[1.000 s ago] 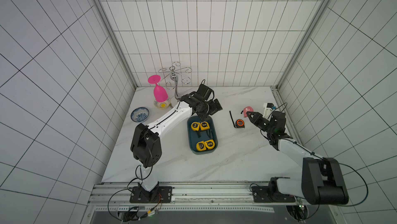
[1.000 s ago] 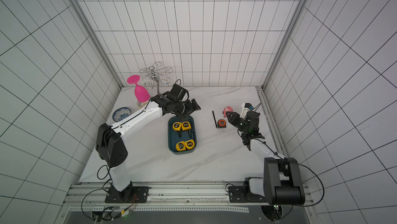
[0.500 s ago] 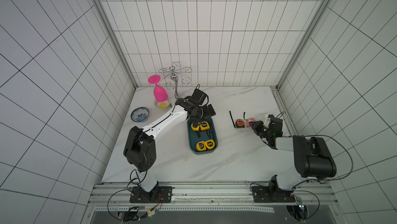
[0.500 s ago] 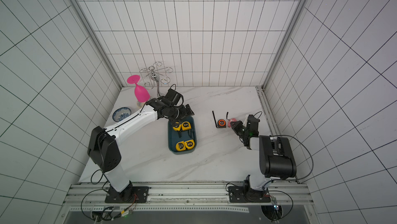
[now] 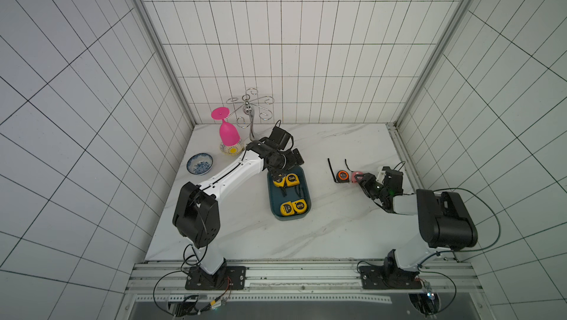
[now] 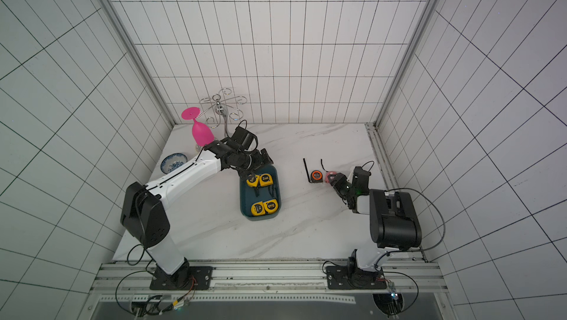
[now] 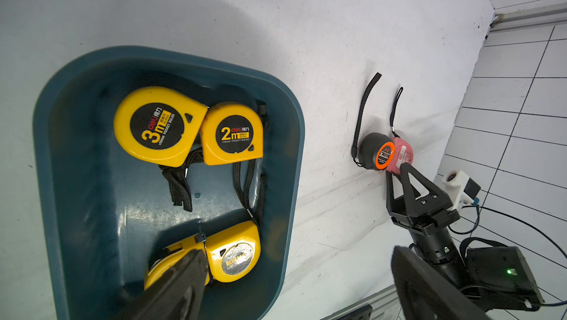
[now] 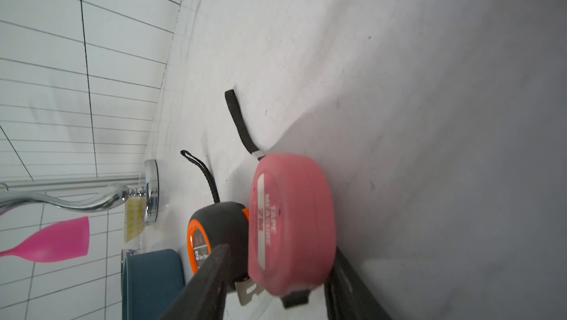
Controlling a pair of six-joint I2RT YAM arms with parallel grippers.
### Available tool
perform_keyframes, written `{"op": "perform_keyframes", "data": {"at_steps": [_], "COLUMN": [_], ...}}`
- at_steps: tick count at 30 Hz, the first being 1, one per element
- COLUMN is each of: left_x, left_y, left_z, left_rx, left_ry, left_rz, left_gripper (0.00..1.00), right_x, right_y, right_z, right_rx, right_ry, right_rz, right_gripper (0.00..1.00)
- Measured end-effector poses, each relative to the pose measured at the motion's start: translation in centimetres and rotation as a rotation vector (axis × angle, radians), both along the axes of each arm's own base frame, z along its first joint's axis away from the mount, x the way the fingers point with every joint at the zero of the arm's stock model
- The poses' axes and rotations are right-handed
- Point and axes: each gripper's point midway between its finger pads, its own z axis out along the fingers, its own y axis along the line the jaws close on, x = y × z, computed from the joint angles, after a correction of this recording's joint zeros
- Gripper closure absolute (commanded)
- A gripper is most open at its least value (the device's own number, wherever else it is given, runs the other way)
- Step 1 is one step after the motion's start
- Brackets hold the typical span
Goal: Take the tape measure out of the storage box
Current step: Place the tape measure at the center of the board.
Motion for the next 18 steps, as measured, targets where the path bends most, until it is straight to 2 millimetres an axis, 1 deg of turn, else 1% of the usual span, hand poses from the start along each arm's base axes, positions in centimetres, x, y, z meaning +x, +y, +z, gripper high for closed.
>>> {"op": "perform_keyframes", "data": {"at_steps": [6, 11, 14, 18], "left_x": [-0.2, -0.4, -0.2, 0.5], "left_y": [0.7, 1.6, 1.9, 2.0], "left_z": [-0.5, -1.2, -2.0, -3.6], "left_rx": [0.047, 0.114, 0.156, 0.222], "left_ry": [-0.002, 0.005, 0.008, 0.026], "left_rz": [-0.015, -0.036, -0.052, -0.089], "left_gripper": [0.02, 0.02, 0.03, 0.04], "right_x": [-1.3, -2.7, -3.4, -4.0], "right_y": [-0.6, -1.1, -1.2, -1.2], "right_z": [1.5, 1.9, 2.1, 2.4], "right_rx": [-0.062, -0.110, -0.123, -0.132], "right_ry": [0.010, 0.042, 0.057, 0.068], "right_rz": [-0.004, -0.002, 0.000, 0.005], "right_gripper": [0.31, 0.27, 0.26, 0.25]}}
